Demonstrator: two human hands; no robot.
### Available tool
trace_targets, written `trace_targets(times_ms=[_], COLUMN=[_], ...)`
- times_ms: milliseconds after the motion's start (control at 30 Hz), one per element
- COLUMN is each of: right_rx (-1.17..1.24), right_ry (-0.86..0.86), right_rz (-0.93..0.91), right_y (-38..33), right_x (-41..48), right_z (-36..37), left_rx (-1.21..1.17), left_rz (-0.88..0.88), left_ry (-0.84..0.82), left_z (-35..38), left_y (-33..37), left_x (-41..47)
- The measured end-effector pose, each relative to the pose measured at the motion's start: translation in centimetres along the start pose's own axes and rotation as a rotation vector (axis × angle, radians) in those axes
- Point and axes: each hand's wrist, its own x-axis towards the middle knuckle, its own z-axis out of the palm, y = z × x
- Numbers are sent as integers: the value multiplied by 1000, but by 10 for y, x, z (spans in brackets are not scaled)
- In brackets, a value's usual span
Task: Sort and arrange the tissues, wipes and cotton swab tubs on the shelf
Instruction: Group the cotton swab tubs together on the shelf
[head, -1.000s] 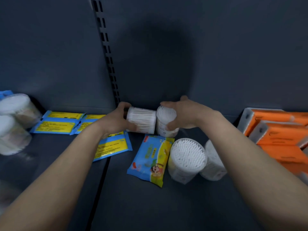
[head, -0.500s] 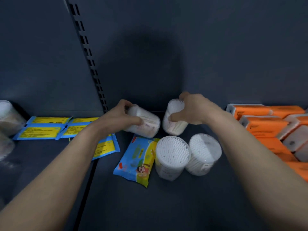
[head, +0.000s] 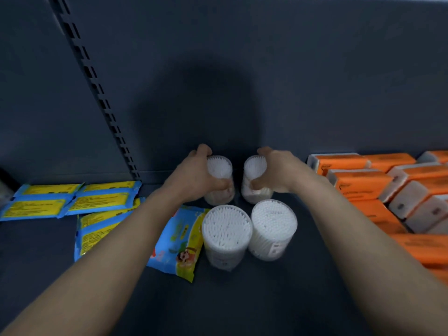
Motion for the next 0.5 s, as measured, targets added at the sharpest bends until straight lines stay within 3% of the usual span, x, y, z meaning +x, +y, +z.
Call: trace_targets(times_ms=[200,333,500], right_rx=[-72,-39,-25], right_ry=[-118,-44,-16], right_rz=[-54,16,-47], right_y=[5,2,4], right_x=[2,1,6], right_z=[0,4,3], left_rx=[26,17,-2], left_rz=[42,48,54], left_ry=[-32,-7,54], left_z=[-3,-2,2], left_y=[-2,-3,1], left_x=[-2,-3,-6])
